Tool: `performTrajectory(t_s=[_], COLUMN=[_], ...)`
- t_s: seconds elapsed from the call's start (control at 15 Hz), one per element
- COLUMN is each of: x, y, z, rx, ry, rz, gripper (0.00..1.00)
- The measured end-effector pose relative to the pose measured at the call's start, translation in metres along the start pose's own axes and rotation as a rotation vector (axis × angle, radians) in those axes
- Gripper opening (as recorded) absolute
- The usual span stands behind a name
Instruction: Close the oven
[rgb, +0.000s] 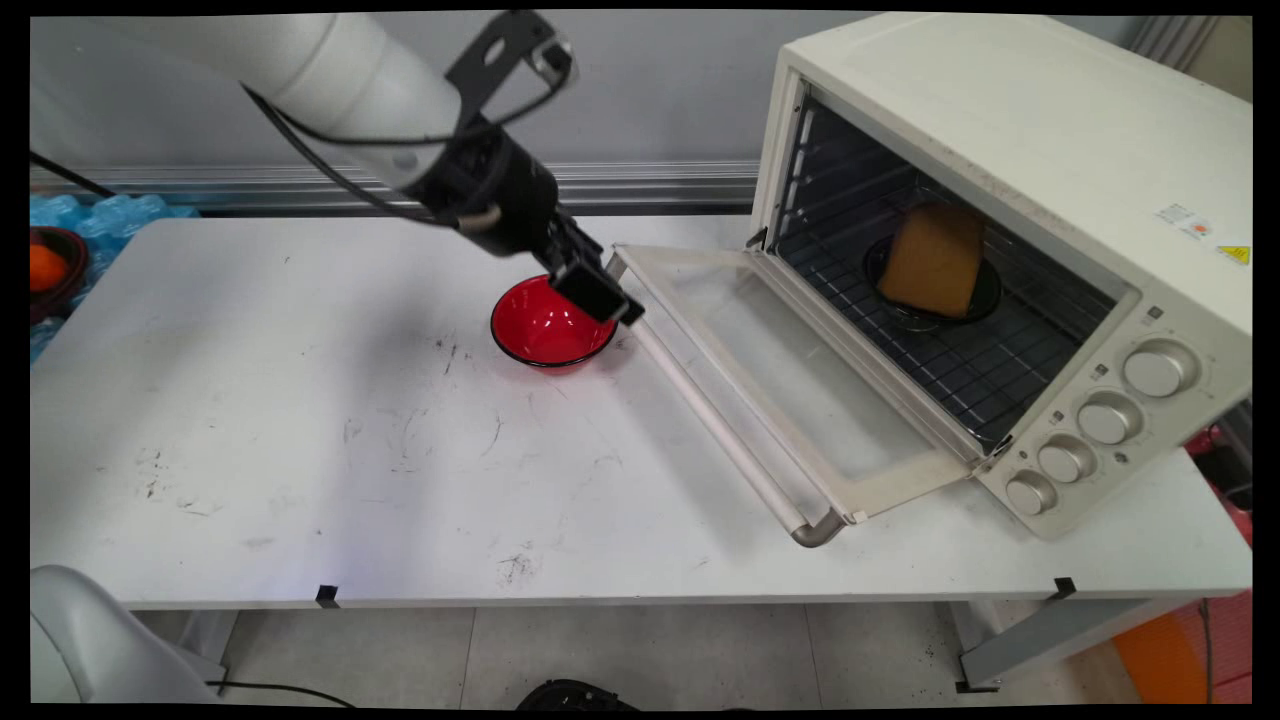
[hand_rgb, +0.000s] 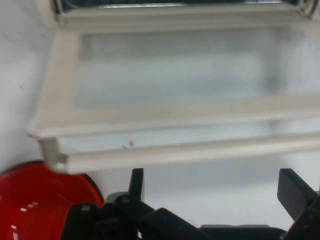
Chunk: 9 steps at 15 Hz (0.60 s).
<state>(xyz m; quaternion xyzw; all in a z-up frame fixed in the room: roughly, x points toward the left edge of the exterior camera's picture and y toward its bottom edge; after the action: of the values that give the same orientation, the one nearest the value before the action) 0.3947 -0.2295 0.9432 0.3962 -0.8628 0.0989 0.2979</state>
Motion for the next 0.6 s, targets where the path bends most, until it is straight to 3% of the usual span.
performTrajectory(t_s=[0.6], x=[-0.036], y=[0.018], z=[0.065], rx=[-0.016], ry=[-0.040], rz=[0.050], gripper=[1.00])
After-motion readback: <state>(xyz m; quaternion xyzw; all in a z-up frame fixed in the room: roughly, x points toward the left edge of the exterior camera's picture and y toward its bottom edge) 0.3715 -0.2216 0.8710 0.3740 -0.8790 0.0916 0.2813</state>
